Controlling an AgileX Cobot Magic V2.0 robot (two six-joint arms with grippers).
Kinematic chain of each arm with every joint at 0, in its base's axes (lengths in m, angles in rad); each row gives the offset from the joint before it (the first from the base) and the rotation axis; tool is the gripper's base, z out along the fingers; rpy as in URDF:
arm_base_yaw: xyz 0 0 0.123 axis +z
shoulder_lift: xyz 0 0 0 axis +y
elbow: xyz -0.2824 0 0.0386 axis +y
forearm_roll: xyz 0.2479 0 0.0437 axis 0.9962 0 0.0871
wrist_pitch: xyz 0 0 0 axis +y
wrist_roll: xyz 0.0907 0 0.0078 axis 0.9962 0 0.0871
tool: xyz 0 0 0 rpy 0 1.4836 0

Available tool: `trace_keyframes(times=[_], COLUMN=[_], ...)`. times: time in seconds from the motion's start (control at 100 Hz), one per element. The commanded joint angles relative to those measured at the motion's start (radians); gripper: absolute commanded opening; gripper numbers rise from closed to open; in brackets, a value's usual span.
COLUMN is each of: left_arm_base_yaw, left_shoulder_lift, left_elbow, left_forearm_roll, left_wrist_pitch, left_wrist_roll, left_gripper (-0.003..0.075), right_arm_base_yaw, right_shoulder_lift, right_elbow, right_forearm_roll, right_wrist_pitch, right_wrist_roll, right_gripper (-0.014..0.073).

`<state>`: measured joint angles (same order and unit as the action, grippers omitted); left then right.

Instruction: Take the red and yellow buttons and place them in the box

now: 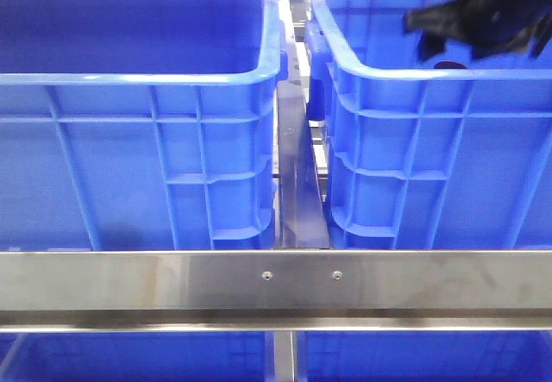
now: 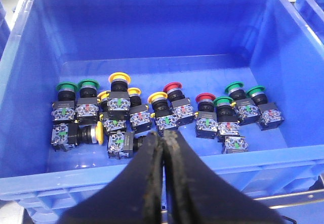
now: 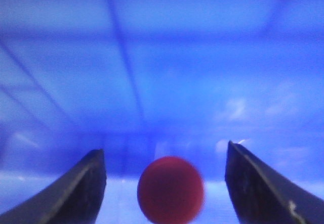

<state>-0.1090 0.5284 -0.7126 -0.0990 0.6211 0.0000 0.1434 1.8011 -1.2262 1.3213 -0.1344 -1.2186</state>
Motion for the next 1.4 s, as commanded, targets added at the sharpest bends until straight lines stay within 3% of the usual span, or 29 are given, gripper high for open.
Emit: trace_keyframes(times=[0.0, 0.61, 0.94, 1.05, 1.3, 1.39], left_arm_base_yaw=[0.002, 0.002, 0.002, 0.002, 0.002, 0.002], left_shoulder_lift=[0.002, 0.002, 0.002, 0.002, 0.002, 0.002], left_elbow=[-0.028, -0.028, -0.028, -0.028, -0.028, -0.028], left_forearm_roll=[-0.005, -0.005, -0.005, -0.005, -0.005, -0.005], left_wrist_pitch=[-0.078, -0.077, -0.077, -0.077, -0.077, -0.077], left_wrist_roll=[-0.014, -0.014, -0.014, -0.014, -0.014, -0.014], left_gripper=[-0.0019, -0.0019, -0.0019, -0.0019, -0.0019, -0.0019], right_arm_base_yaw=[-0.003, -0.003, -0.003, -0.003, -0.003, -0.003], right_shoulder_lift=[-0.124, -0.81, -1.084, -1.144, -1.185, -1.185], right_elbow=[0.009, 0.454, 0.647, 0.666, 0.669, 0.669], right_forearm_roll=[-0.012, 0.007, 0.007, 0.008, 0.008, 0.008], right_wrist_pitch=[-0.031, 0.018, 0.026, 0.028, 0.035, 0.044], right_wrist_roll=[-0.022, -0.022, -0.022, -0.022, -0.022, -0.022], right_gripper=[0.0523, 0.0521, 0.0505, 0.0388, -0.0053, -0.0067])
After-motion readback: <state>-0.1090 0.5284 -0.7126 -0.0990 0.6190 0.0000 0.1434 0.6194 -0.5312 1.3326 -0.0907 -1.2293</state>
